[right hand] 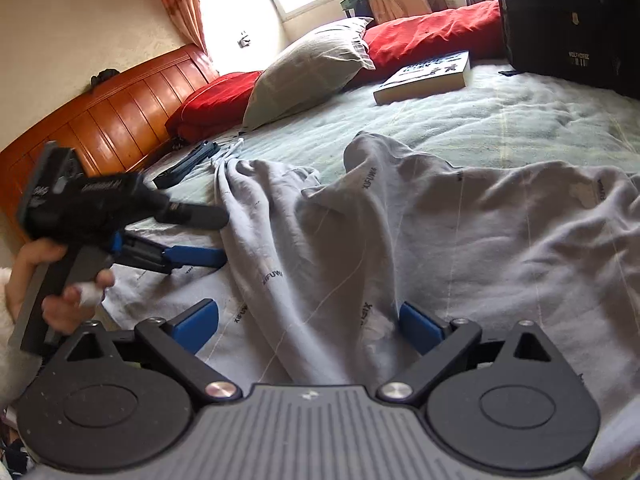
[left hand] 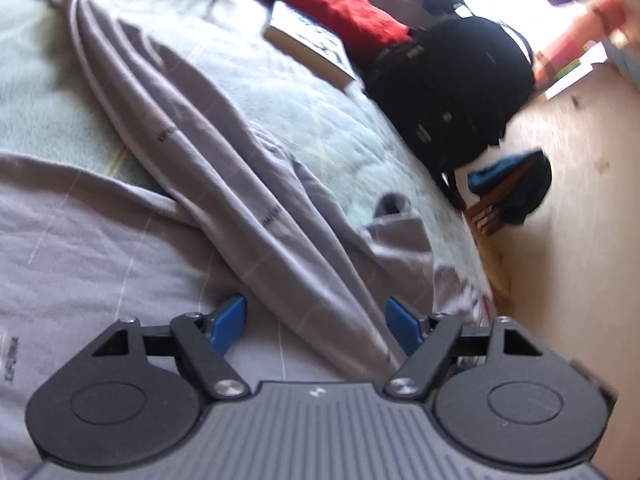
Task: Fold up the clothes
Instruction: 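Grasp the grey sweatshirt sleeve with the left tool and lift it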
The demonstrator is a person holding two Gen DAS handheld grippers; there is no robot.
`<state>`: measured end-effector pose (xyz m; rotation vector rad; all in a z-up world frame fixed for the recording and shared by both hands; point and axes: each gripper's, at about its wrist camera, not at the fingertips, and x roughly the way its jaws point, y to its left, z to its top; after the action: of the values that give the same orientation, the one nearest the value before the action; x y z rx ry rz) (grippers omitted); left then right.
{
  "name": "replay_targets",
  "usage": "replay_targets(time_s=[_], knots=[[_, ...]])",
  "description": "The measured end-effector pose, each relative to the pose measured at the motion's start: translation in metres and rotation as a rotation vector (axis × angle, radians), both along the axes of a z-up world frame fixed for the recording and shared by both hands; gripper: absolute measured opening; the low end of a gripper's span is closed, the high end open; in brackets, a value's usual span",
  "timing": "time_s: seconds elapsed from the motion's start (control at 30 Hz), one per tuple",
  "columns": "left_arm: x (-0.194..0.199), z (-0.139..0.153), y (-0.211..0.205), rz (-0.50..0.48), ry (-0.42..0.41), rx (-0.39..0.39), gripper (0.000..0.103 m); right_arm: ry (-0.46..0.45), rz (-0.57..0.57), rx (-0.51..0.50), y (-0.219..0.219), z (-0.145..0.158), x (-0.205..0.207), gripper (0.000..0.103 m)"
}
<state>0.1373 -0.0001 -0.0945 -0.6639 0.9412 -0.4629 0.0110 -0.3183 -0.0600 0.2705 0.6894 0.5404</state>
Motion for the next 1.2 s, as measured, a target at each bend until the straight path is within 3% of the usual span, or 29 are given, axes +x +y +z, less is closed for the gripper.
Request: replay_targets(time_s=[0.2, 0.37, 0.5, 0.7, 0.8, 0.87, 1.03, 1.2], knots=[[0.013, -0.007, 0.002, 0.082, 0.005, -0.065, 0.078, -0.014, 0.000, 0.054, -0.008, -0.005, -0.003, 0.102], [0.022, -0.018, -0.006, 0.092, 0.007, -0.188, 0.085, -0.022, 0.009, 0.049, -0.007, -0.006, -0.002, 0.103], [0.027, -0.018, -0.011, 0.084, -0.007, -0.194, 0.089, -0.028, 0.012, 0.062, -0.009, -0.008, -0.003, 0.103], [0.044, -0.026, -0.007, 0.147, 0.023, -0.316, 0.089, -0.037, 0.016, 0.049, -0.007, -0.008, -0.007, 0.103], [0.040, -0.036, -0.004, 0.174, -0.014, -0.355, 0.087, -0.042, 0.017, 0.043, -0.006, -0.009, -0.007, 0.103], [0.038, -0.043, -0.001, 0.191, -0.027, -0.362, 0.082, -0.043, 0.017, 0.046, -0.006, -0.009, -0.007, 0.103], [0.038, -0.059, 0.007, 0.237, -0.007, -0.311, 0.011, -0.051, 0.015, 0.047, -0.005, -0.010, -0.009, 0.103], [0.041, -0.055, 0.002, 0.246, 0.003, -0.213, 0.010, -0.062, 0.014, 0.041, -0.005, -0.011, -0.010, 0.103]])
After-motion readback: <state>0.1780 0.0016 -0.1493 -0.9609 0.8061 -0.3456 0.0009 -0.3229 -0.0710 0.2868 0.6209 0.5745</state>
